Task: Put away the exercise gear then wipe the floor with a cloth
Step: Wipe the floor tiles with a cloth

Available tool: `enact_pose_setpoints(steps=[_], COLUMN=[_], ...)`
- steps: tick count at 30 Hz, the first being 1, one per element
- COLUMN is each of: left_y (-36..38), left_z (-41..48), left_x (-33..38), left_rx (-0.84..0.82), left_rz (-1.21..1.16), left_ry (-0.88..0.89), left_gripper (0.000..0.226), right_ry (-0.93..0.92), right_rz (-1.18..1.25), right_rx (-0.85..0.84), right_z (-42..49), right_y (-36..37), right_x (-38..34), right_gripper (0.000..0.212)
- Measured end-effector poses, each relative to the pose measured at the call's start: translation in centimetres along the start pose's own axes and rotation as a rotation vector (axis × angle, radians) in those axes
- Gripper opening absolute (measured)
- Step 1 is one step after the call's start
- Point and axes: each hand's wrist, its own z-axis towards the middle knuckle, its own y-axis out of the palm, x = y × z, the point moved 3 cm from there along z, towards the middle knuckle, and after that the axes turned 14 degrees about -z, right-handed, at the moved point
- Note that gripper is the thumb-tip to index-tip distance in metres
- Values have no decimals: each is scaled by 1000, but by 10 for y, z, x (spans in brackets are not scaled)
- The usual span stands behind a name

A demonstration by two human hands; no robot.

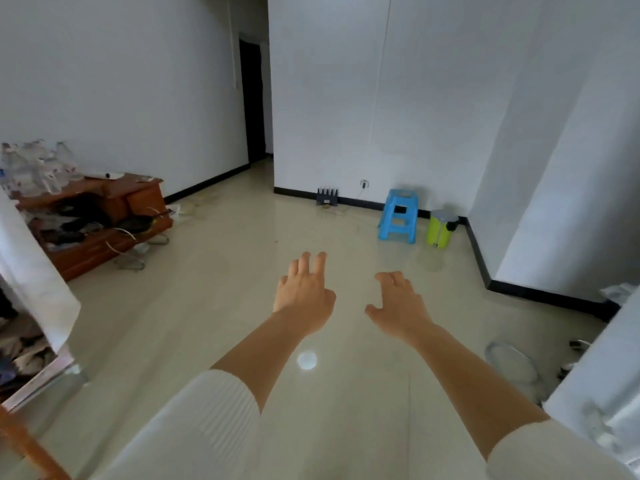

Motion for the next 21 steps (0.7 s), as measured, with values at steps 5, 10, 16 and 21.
enact_pose_setpoints(steps=[5,10,16,21], left_y=[19,44,104,175], left_z=[173,343,526,687], left_x=[-35,-56,-67,-64], left_rx=[41,-4,-50,-49], left_rz=[21,24,31,-19], left_ry=[25,-16,-3,3], left_gripper=[61,60,61,63], right_ry=[27,42,50,47], right_rz=[28,18,-49,-59], right_rx=[26,17,51,85], right_z=[174,337,516,673], right_y=[9,8,12,26], right_x=[26,53,104,164], right_gripper=[64,68,66,70])
